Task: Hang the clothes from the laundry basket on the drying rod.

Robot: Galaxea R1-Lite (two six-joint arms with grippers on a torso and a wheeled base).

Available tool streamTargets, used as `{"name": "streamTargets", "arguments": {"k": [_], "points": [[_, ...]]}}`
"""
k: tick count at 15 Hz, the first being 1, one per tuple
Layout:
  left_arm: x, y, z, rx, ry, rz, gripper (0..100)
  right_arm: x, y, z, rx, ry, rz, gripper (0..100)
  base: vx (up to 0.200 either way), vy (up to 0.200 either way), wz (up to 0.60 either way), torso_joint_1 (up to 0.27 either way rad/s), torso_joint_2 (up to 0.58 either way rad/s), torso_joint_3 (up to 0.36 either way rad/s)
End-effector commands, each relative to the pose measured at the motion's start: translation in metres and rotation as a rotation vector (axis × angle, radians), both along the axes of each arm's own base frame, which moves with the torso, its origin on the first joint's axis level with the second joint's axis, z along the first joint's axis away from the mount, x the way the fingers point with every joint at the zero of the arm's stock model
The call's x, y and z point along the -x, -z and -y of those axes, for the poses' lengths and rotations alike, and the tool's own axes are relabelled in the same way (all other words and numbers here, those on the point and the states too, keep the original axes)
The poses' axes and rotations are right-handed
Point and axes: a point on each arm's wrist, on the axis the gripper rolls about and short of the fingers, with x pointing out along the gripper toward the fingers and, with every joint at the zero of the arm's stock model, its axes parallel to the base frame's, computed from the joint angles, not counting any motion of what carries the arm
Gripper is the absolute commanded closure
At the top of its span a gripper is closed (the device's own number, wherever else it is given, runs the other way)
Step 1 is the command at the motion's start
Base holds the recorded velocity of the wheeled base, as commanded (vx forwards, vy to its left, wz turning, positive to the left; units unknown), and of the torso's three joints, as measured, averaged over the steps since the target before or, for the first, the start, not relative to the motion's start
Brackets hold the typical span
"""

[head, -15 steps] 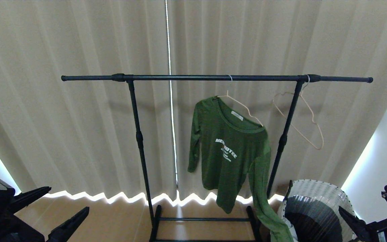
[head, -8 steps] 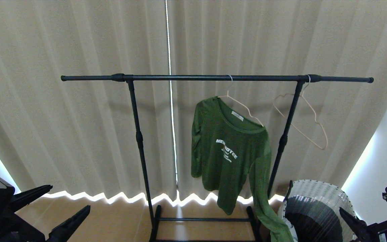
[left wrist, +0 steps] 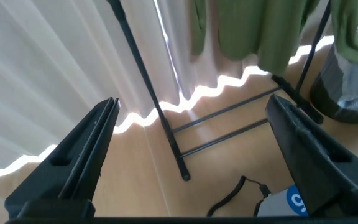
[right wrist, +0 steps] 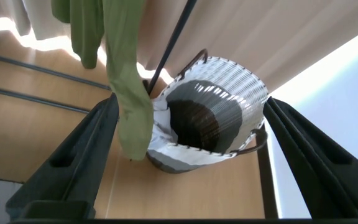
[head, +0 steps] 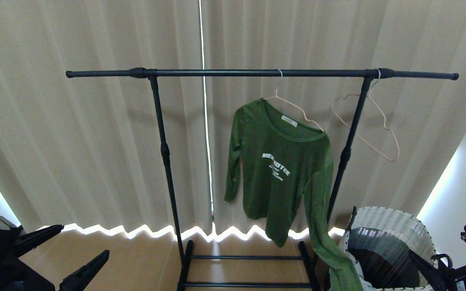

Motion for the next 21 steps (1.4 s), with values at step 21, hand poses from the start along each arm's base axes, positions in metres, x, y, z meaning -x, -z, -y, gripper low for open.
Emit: {"name": "streamTargets", "arguments": {"k": [21], "points": [[0.0046, 0.0007, 0.0068, 0.008, 0.071, 0.005, 0, 0.0077, 0.0071, 0.005, 0.006, 0.032, -0.017, 0, 0.029, 0.0, 0.0, -0.173, 0.39, 0.214]]}}
